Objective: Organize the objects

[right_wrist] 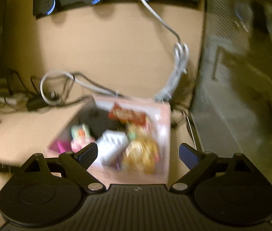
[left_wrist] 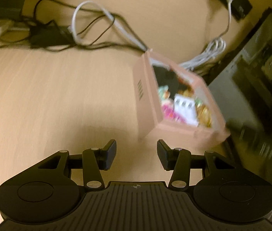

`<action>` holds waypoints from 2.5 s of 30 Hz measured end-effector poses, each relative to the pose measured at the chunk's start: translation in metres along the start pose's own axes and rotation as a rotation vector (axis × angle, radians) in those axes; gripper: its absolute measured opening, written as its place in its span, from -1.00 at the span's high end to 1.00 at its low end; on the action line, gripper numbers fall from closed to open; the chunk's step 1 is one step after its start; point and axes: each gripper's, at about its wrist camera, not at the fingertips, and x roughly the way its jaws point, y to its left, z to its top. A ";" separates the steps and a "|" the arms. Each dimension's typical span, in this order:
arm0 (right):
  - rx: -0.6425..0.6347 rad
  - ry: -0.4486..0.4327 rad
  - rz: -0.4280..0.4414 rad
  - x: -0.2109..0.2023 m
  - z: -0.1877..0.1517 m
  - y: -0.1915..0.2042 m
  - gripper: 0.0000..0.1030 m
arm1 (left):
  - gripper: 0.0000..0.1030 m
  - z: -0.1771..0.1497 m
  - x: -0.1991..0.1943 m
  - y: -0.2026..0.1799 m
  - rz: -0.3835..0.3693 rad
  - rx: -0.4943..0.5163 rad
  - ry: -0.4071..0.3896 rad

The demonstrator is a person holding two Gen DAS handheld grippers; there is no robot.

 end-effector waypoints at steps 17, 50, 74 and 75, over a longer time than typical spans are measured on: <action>-0.044 0.090 -0.047 0.050 -0.005 0.021 -0.43 | -0.95 0.042 0.047 -0.008 0.213 0.099 -0.021; 0.089 0.214 -0.098 0.015 -0.050 0.073 -1.00 | -0.94 -0.023 -0.024 0.012 0.208 0.213 -0.128; 0.047 0.081 -0.018 0.031 -0.077 0.055 -1.00 | -0.94 -0.076 0.013 -0.012 0.395 0.240 -0.183; 0.048 0.067 -0.021 0.031 -0.078 0.056 -1.00 | -0.94 -0.077 0.015 -0.014 0.413 0.243 -0.187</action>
